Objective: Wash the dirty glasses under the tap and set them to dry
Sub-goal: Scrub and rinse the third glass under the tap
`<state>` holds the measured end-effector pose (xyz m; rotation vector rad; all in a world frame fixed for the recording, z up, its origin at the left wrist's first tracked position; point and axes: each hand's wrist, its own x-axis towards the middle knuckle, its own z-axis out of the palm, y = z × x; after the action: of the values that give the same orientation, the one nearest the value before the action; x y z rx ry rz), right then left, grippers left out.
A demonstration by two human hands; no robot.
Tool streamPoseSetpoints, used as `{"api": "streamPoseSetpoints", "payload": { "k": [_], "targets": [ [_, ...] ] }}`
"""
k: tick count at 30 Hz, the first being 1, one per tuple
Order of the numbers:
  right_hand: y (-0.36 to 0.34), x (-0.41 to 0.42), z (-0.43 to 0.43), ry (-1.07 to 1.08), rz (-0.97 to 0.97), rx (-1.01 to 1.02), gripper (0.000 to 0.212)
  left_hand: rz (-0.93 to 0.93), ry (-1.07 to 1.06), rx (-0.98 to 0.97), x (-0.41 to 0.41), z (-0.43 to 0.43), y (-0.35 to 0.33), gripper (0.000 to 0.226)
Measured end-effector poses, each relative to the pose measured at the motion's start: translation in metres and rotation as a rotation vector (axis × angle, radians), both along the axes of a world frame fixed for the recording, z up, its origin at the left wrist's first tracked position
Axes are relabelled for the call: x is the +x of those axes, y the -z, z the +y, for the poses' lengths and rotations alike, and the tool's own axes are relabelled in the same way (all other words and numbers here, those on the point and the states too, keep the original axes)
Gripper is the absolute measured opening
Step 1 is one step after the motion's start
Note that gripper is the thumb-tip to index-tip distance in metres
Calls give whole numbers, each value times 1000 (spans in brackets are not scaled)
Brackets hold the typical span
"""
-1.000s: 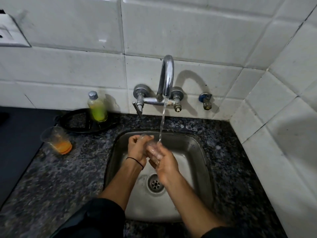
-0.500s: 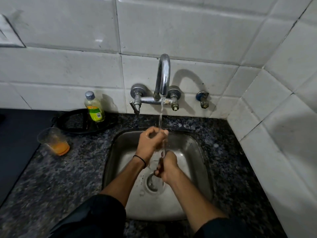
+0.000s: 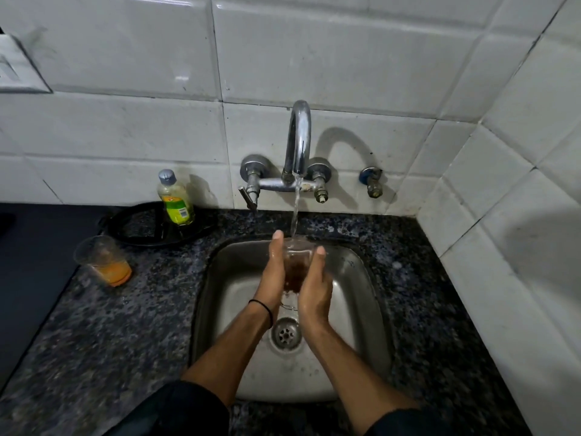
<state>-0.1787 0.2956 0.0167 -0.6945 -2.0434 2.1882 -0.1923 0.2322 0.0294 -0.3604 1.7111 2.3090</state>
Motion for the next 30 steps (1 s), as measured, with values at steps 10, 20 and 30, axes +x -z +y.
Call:
{"api": "streamPoseSetpoints", "payload": {
  "k": [10, 20, 30],
  "targets": [
    [3, 8, -4, -213, 246, 480, 68, 21, -112, -9, -3, -10, 11, 64],
    [-36, -31, 0, 243, -31, -408, 35, -199, -157, 360, 3, -1, 18, 50],
    [-23, -20, 17, -311, 390, 647, 7, -394, -403, 422, -30, -20, 26, 40]
  ]
}}
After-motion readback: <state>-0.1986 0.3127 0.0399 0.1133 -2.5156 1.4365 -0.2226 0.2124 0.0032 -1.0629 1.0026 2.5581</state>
